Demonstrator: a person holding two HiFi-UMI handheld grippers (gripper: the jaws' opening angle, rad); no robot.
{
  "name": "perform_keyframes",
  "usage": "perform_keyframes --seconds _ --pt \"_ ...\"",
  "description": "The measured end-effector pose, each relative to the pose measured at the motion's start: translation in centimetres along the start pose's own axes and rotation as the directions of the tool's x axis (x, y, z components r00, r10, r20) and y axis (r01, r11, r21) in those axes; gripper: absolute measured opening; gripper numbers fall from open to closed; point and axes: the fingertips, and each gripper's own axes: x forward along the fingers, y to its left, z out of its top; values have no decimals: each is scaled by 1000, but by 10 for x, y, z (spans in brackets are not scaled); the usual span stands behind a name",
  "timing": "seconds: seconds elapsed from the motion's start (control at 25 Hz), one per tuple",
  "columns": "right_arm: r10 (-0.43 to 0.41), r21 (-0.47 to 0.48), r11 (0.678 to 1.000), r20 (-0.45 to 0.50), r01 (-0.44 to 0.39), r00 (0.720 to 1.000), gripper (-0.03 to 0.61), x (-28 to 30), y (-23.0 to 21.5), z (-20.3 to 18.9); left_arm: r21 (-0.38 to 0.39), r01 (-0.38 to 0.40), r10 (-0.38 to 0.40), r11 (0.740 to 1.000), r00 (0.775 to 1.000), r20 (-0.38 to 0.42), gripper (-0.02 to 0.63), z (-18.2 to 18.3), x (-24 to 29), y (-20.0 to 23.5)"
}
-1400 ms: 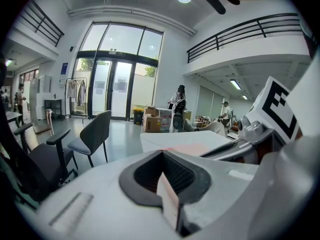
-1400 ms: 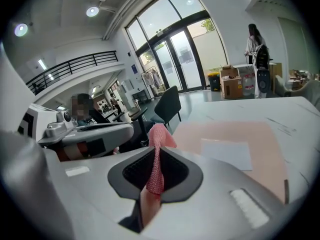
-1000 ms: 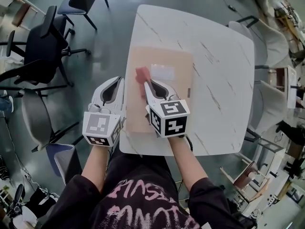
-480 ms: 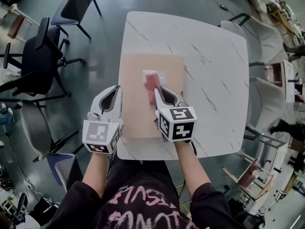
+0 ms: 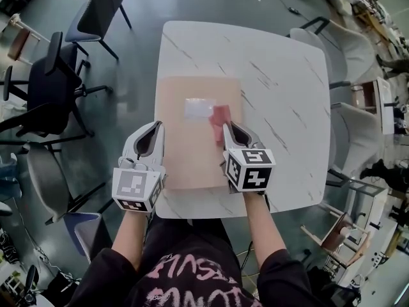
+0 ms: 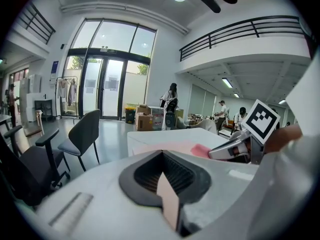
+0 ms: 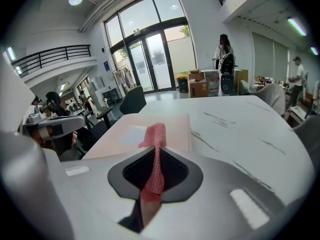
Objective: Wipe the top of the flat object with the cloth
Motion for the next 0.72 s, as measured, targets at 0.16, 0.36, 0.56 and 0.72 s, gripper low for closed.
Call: perform_keyframes --seconds 0.16,0.36,0.56,0.72 --pt "-23 4 1000 2 23 1000 49 -4 -11 -1 0 0 0 1000 1000 4 2 0 0 -2" --pt "-36 11 999 2 36 999 49 -7 -17 -4 5 5 -5 1000 1000 6 2 -1 0 -5" --pt "-35 12 999 14 35 999 49 -11 -16 -2 7 -1 1 1000 1000 16 2 2 -3 -4" --pt "-16 14 1000 33 16 999 49 -19 -9 4 -3 -2 2 1000 1000 11 2 2 -5 -5"
